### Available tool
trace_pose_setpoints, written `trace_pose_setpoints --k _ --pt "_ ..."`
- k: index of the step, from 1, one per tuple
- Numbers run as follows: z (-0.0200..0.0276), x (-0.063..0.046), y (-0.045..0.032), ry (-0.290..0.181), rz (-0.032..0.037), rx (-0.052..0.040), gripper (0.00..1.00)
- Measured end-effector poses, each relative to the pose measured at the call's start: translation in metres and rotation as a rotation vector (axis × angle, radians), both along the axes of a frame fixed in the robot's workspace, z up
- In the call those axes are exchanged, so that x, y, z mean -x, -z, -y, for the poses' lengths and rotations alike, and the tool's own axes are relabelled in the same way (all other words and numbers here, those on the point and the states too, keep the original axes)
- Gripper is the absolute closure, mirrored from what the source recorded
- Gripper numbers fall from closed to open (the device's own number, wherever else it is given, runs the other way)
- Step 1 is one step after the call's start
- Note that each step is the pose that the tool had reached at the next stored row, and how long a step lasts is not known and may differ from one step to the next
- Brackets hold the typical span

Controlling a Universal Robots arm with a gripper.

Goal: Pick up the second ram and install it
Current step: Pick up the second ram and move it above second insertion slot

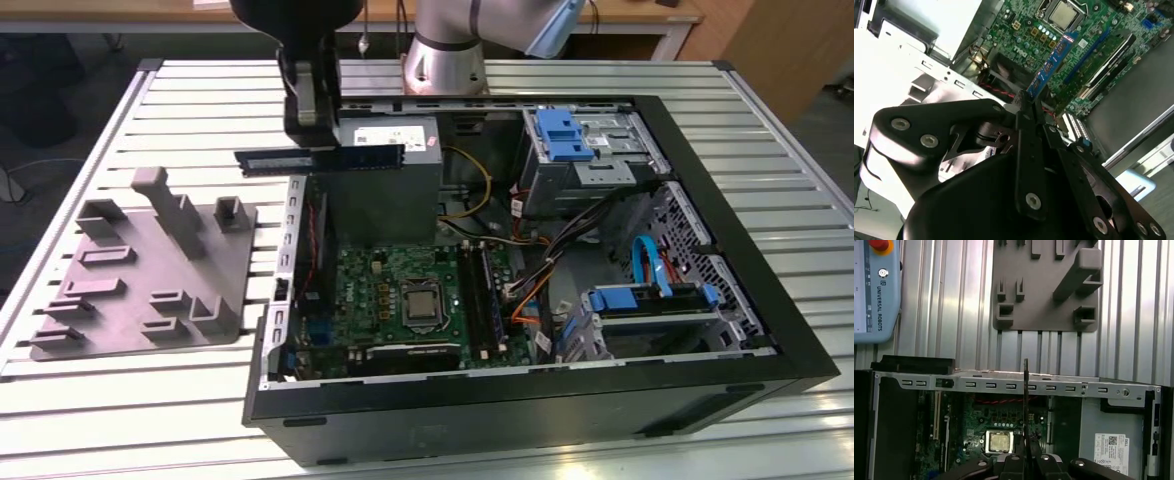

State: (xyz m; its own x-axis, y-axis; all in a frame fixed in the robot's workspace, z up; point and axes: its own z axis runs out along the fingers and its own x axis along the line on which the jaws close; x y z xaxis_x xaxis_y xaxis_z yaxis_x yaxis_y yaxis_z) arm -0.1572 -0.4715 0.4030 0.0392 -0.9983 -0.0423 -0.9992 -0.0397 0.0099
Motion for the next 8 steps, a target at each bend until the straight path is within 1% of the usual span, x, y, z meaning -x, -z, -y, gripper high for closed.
trace_pose_setpoints --k 8 --pt "0.0 -0.012 0.0014 0.0 -0.0002 0.0001 0.86"
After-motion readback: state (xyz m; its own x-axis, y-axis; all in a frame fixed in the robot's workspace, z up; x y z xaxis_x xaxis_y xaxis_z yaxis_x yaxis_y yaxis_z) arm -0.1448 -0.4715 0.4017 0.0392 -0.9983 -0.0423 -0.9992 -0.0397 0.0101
